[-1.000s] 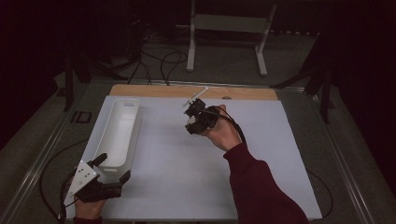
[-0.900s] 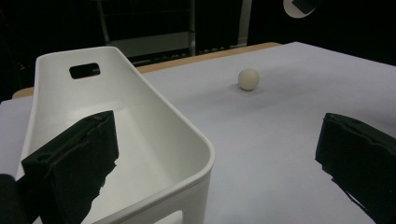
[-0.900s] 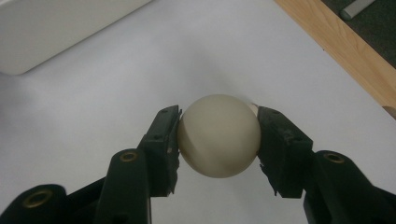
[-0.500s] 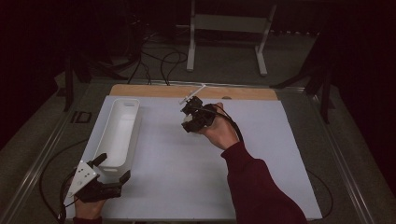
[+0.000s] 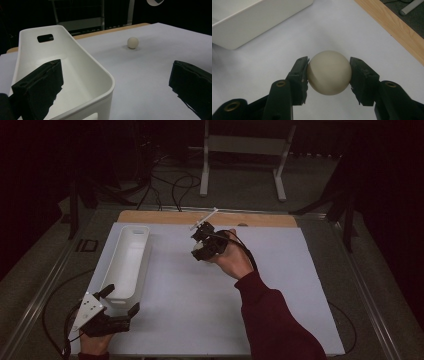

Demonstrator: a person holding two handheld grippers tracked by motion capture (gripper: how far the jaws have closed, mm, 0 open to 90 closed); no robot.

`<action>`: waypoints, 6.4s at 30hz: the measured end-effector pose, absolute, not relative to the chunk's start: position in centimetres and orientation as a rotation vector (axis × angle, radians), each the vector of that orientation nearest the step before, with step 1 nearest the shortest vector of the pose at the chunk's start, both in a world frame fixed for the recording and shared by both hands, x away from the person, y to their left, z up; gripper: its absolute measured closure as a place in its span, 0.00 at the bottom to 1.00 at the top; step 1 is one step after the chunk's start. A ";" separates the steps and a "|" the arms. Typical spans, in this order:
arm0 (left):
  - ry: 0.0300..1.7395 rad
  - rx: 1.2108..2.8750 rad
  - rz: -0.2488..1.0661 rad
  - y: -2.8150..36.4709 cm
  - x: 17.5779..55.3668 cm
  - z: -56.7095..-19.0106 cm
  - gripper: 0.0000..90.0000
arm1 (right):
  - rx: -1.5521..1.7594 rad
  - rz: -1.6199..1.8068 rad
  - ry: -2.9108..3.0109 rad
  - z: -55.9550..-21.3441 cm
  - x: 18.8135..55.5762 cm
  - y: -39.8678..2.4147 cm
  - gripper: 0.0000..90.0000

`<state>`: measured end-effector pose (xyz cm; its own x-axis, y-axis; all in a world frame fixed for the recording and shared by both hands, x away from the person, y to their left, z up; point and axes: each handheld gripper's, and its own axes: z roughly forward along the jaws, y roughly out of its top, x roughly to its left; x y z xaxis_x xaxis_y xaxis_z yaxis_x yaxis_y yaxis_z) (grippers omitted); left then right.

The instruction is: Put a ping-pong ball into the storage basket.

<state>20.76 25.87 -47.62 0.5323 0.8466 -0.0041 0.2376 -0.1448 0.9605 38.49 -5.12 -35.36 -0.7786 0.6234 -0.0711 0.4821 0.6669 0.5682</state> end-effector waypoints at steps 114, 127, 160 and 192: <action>0.921 1.669 0.690 25.9 20.7 -47.6 0.00 | 0.694 1.022 2.622 -33.8 38.2 -0.1 0.56; 0.921 1.668 0.689 25.9 20.7 -47.6 0.00 | 0.669 1.038 2.628 -33.7 38.1 0.7 0.56; 0.923 1.668 0.689 25.9 20.7 -47.6 0.00 | 0.617 1.074 2.619 -34.0 37.9 2.2 0.56; 0.921 1.668 0.689 26.0 20.7 -47.6 0.00 | 0.606 1.119 2.623 -34.7 37.9 3.9 0.56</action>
<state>20.66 25.96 -47.56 0.5361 0.8442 -0.0054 0.2332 -0.1420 0.9620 37.88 3.90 -34.70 -0.8891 0.4556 -0.0443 0.2834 0.6237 0.7285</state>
